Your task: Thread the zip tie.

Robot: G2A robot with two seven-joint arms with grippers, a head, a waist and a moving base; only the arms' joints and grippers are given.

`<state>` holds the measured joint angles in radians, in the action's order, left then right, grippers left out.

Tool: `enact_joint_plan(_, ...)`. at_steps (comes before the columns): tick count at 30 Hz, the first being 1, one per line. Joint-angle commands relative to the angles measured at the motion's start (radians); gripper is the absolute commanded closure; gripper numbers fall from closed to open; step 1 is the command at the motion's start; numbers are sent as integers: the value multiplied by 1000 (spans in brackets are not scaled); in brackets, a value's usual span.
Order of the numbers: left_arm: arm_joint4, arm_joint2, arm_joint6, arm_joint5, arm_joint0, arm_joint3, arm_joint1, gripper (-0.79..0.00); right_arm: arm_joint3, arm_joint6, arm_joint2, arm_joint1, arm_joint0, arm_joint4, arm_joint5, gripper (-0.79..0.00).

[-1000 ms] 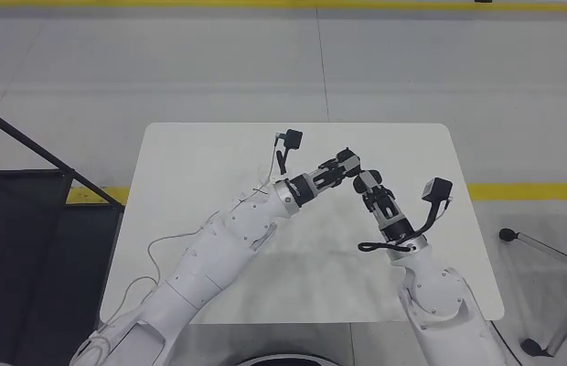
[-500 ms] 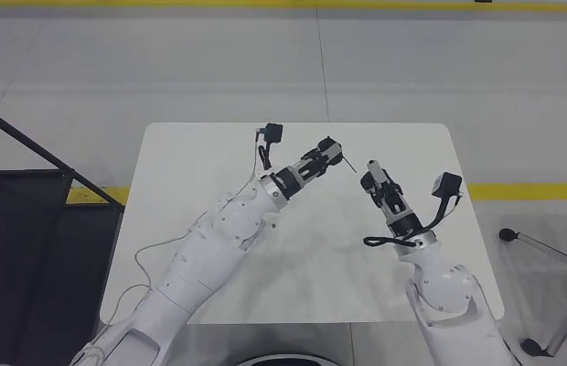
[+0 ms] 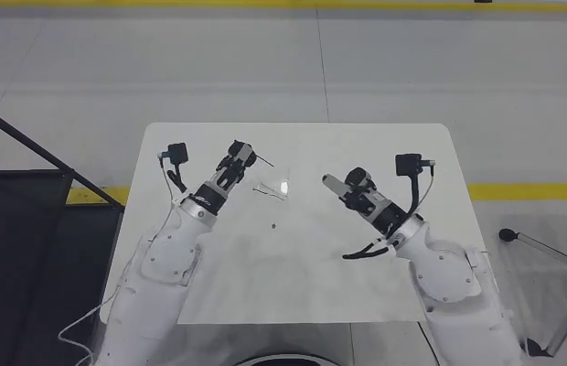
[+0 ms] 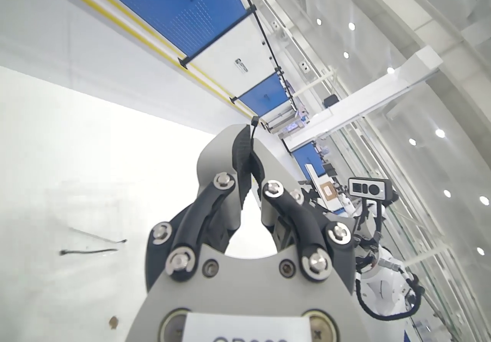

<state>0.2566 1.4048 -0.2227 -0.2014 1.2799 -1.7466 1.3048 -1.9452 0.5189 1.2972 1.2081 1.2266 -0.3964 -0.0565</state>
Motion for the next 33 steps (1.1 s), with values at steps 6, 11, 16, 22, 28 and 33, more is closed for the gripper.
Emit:
enact_joint_plan(6, 57, 52, 15, 64, 86, -66, -8, 0, 19, 36, -36, 3, -36, -17, 15, -785)
enact_joint_plan(11, 57, 52, 15, 64, 86, -66, -8, 0, 19, 36, -36, 3, -36, -17, 15, -785)
enact_joint_plan(16, 57, 52, 15, 64, 86, -66, -8, 0, 18, 36, -38, 3, -35, -20, 13, -785)
enact_joint_plan(22, 47, 117, 26, 99, 112, -67, -14, 0, 21, 69, -158, 12, -107, -172, 30, -785)
enact_joint_plan(28, -2, 251, 38, 108, 214, -90, -25, 0, 127, 130, -336, 40, -273, -337, 14, -785)
enact_joint_plan(33, -54, 312, 48, 93, 295, -110, -27, 0, 271, 144, -500, 86, -436, -427, -3, -785)
